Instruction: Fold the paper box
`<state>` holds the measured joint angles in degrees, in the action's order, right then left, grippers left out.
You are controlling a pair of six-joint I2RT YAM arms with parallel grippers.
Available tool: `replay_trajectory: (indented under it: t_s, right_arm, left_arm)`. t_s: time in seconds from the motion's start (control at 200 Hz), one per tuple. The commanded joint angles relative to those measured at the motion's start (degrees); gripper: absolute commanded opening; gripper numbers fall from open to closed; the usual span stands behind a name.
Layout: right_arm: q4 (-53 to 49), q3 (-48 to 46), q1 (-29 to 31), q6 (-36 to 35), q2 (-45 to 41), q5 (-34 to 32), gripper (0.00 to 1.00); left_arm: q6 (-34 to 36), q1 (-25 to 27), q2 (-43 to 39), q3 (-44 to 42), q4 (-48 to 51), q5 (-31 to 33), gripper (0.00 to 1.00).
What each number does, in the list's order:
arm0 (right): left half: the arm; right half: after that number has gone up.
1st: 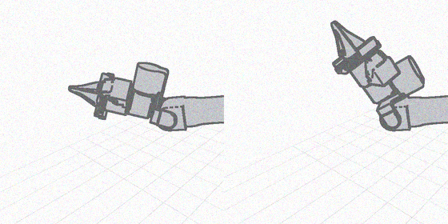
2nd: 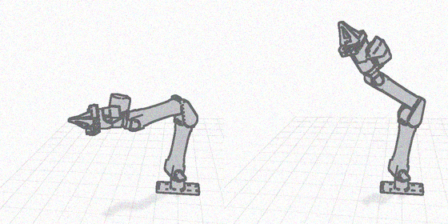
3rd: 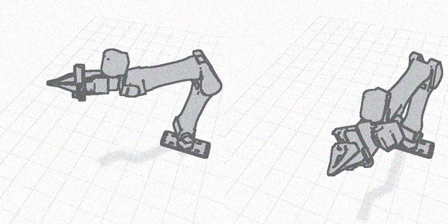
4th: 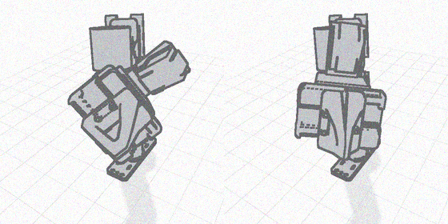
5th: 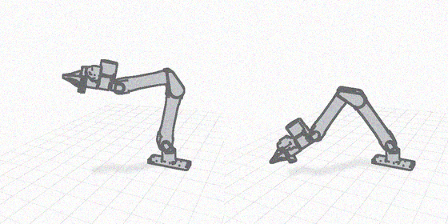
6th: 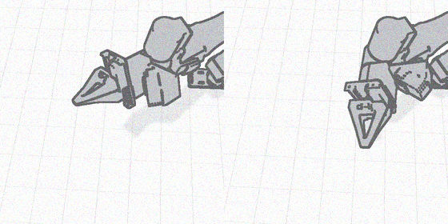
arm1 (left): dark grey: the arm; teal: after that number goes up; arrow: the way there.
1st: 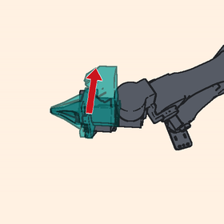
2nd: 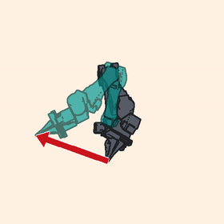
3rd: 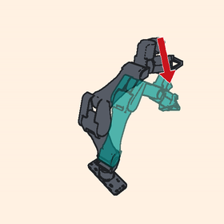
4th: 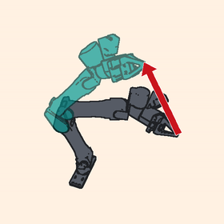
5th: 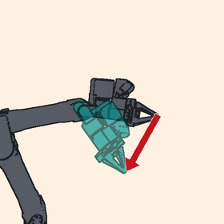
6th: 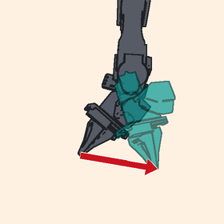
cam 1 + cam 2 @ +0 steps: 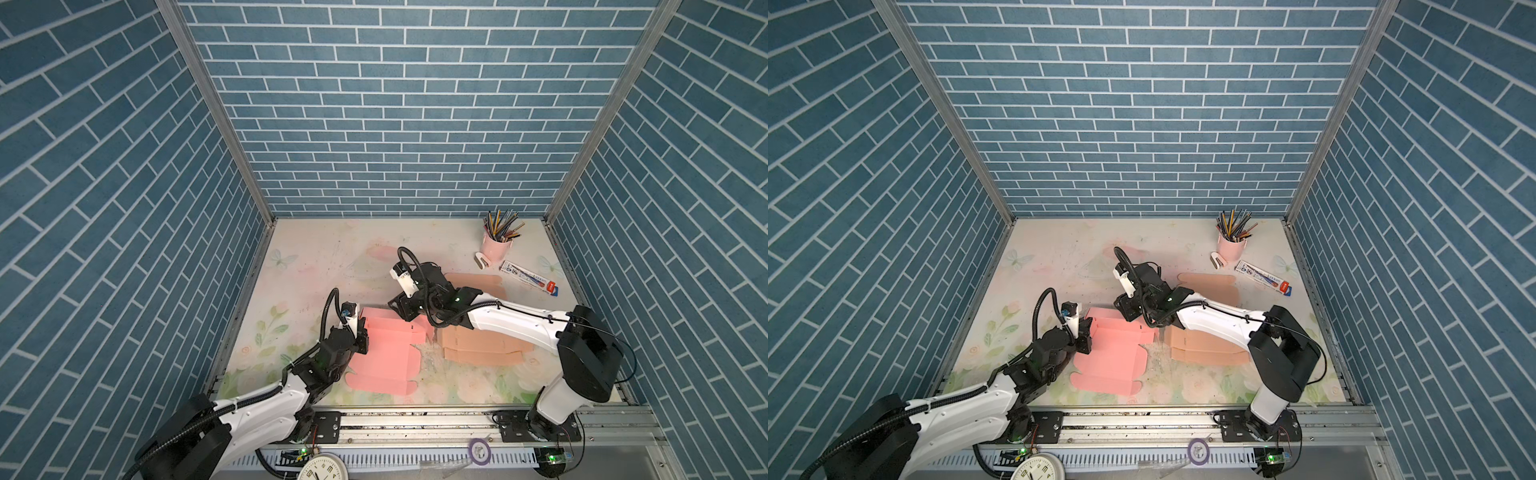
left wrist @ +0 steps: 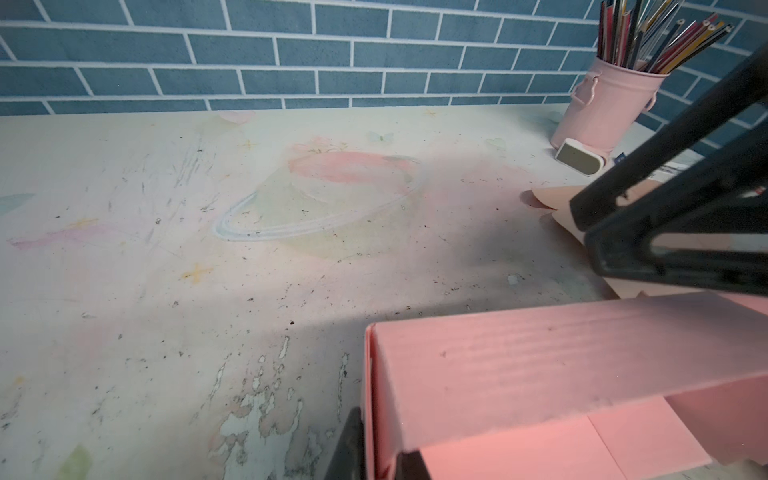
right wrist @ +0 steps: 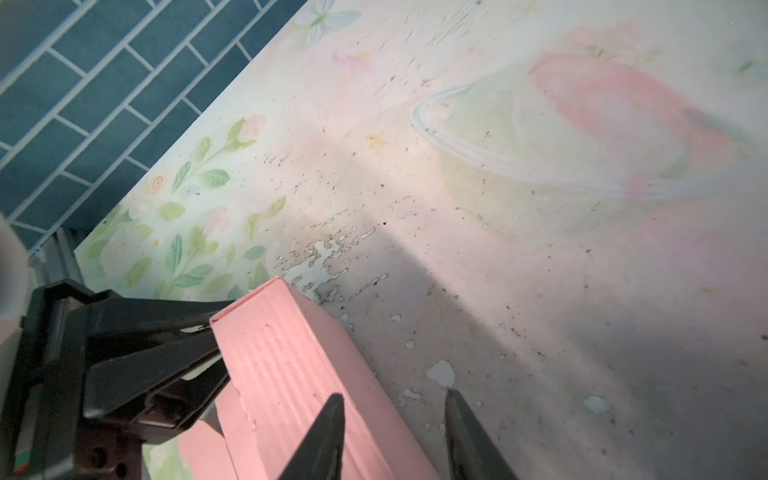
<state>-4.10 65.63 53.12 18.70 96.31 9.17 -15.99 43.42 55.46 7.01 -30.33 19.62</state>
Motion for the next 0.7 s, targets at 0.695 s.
replay_trajectory:
  t_s: [0.695]
  right_arm:
    - [0.67, 2.93, -2.64, 1.15, 7.37, 19.59, 0.28]
  left_arm:
    - [-5.57, 0.95, 3.86, -0.33, -2.34, 5.24, 0.21]
